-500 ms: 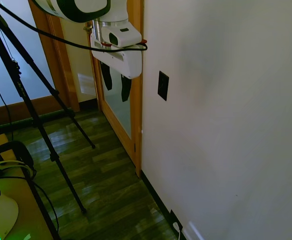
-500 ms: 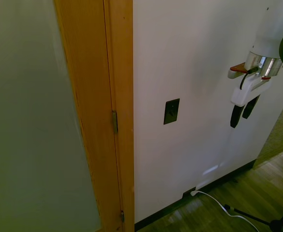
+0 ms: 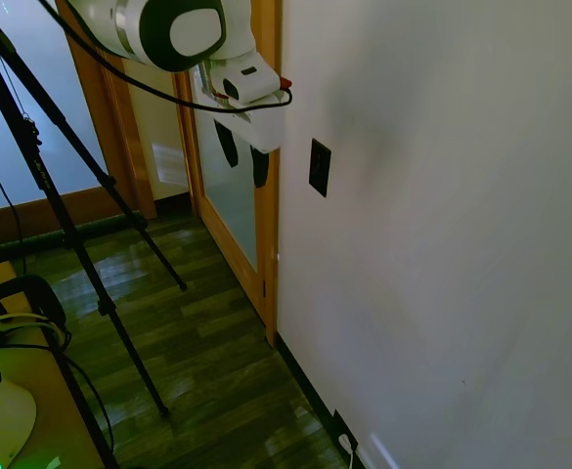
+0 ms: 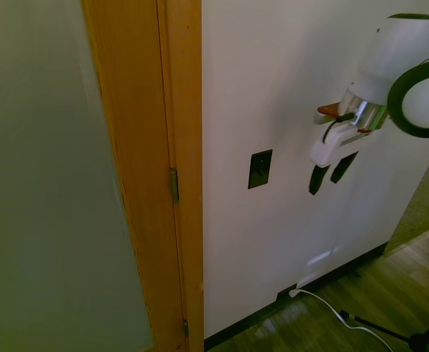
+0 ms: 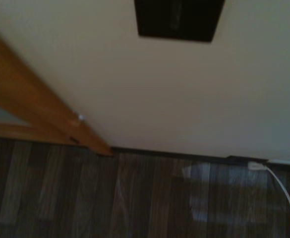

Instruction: Turn on the light

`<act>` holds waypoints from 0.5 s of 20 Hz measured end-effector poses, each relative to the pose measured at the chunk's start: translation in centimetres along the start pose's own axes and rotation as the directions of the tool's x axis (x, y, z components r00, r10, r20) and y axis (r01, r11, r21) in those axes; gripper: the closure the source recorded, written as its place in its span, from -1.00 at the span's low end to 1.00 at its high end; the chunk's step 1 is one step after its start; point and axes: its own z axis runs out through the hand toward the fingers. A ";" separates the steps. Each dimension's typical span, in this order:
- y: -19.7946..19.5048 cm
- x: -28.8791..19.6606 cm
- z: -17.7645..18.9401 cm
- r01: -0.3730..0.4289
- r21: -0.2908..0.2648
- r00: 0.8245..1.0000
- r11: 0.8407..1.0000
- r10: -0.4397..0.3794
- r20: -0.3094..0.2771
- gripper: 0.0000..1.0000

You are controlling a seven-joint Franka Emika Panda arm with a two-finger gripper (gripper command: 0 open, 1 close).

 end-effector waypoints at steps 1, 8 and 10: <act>-0.9 0.4 0.5 -0.019 0.003 1.000 1.000 0.019 -0.017 -1.00; -6.0 2.3 4.0 -0.078 0.032 0.995 0.996 0.080 -0.065 -1.00; -6.7 2.6 5.3 -0.088 0.040 0.993 0.995 0.091 -0.080 1.00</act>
